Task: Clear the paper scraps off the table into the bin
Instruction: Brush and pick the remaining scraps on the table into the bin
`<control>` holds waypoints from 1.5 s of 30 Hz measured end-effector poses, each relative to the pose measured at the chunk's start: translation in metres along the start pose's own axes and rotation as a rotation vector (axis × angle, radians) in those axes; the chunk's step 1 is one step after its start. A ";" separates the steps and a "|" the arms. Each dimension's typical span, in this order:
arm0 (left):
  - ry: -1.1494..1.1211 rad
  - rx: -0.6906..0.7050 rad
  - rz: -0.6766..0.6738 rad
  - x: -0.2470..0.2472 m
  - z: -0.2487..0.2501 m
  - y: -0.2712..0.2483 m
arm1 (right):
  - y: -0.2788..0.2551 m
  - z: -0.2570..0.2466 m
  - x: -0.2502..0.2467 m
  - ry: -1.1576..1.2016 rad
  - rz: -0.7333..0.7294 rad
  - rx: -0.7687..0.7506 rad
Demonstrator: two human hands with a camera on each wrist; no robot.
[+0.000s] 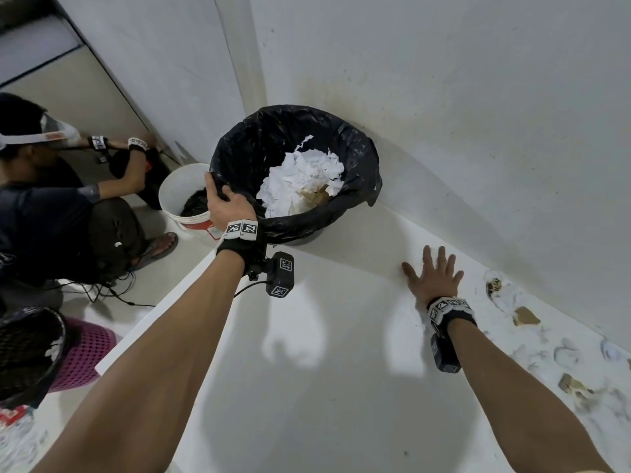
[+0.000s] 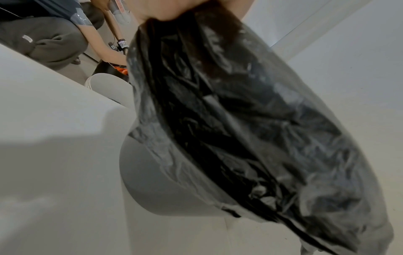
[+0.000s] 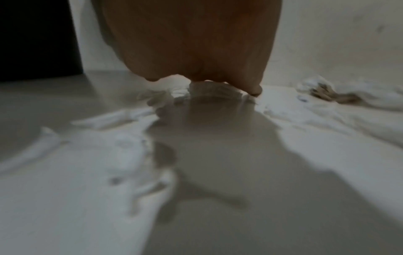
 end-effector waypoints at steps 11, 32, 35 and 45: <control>0.000 0.020 -0.067 0.007 0.001 -0.013 | -0.107 -0.038 0.024 -0.032 0.248 -0.291; 0.057 0.163 -0.376 -0.026 -0.001 -0.044 | -0.116 -0.012 -0.083 0.300 -0.130 0.078; 0.037 0.121 -0.402 -0.037 -0.001 -0.050 | -0.121 -0.058 -0.145 0.345 -0.079 0.005; 0.053 0.060 -0.508 -0.051 -0.010 -0.072 | -0.160 -0.202 -0.197 0.452 0.126 -0.154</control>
Point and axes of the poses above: each hand's wrist, its own y-axis towards the middle knuckle, its own x-axis out of the palm, z = x × y, the point moved 10 cm from there along y, towards the middle knuckle, and after that the axes turned 7 degrees about z, right-handed, at the moved point
